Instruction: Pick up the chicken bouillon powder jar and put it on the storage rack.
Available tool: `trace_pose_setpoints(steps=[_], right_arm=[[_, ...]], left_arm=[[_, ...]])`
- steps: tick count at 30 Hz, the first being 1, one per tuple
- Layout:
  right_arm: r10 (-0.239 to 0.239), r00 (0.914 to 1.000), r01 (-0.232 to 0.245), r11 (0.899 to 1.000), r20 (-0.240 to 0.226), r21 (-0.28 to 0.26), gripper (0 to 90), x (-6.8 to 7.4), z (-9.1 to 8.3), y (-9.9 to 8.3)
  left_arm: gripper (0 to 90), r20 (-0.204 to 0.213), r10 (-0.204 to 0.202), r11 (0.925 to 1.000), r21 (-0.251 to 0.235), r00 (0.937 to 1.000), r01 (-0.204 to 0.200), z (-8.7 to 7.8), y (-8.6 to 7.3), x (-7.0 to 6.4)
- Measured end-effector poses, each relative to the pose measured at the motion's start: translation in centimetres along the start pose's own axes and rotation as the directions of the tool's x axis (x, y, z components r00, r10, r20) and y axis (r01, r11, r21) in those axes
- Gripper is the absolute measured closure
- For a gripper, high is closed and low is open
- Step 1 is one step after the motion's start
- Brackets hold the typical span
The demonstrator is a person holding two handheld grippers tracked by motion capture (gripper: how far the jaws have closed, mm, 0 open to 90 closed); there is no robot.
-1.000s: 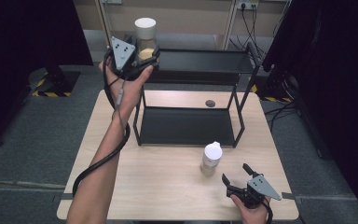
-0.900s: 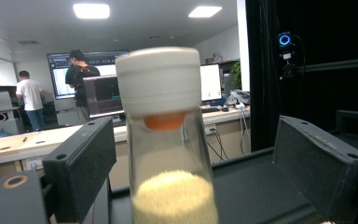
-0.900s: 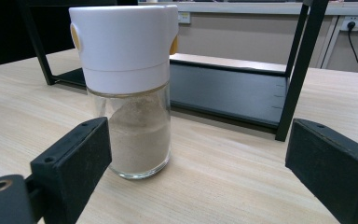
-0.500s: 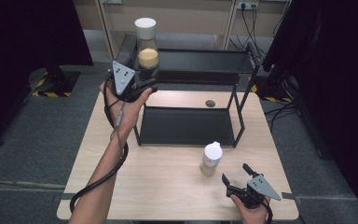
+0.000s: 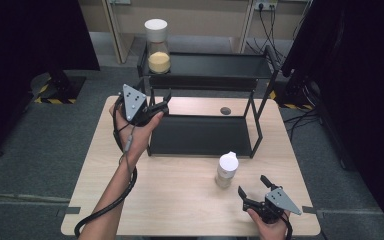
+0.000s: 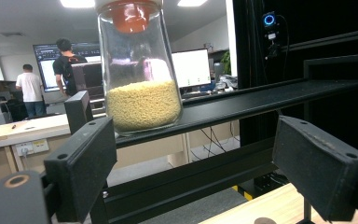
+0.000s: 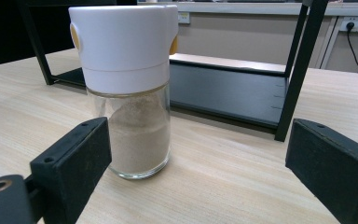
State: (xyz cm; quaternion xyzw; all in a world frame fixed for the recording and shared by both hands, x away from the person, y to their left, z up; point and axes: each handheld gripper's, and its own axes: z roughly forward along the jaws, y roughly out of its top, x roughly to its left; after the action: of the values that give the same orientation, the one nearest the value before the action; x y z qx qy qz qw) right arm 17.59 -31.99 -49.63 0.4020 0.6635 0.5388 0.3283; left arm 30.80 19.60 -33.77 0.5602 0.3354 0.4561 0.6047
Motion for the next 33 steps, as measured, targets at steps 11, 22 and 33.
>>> trace_pose_setpoints(steps=[11, 22, 33], right_arm=[[0.005, 1.0, -0.005, 1.0, 0.0, 0.0, 6.9, 0.0, 0.0, 0.0], [0.005, 1.0, -0.005, 1.0, 0.001, -0.001, 6.8, 0.0, 0.0, 0.0], [0.004, 1.0, -0.004, 1.0, 0.002, -0.002, 6.7, 0.0, 0.0, 0.0]], left_arm=[[13.2, 0.007, 0.0, 1.0, 0.009, 1.0, 0.0, -1.4, -1.5, -0.6], [13.4, 0.016, -0.011, 0.9995, 0.029, 0.9998, 0.01, -2.9, -3.6, -1.2], [13.4, 0.03, -0.011, 0.9984, 0.056, 0.9995, 0.009, -4.6, -5.5, -1.8]])
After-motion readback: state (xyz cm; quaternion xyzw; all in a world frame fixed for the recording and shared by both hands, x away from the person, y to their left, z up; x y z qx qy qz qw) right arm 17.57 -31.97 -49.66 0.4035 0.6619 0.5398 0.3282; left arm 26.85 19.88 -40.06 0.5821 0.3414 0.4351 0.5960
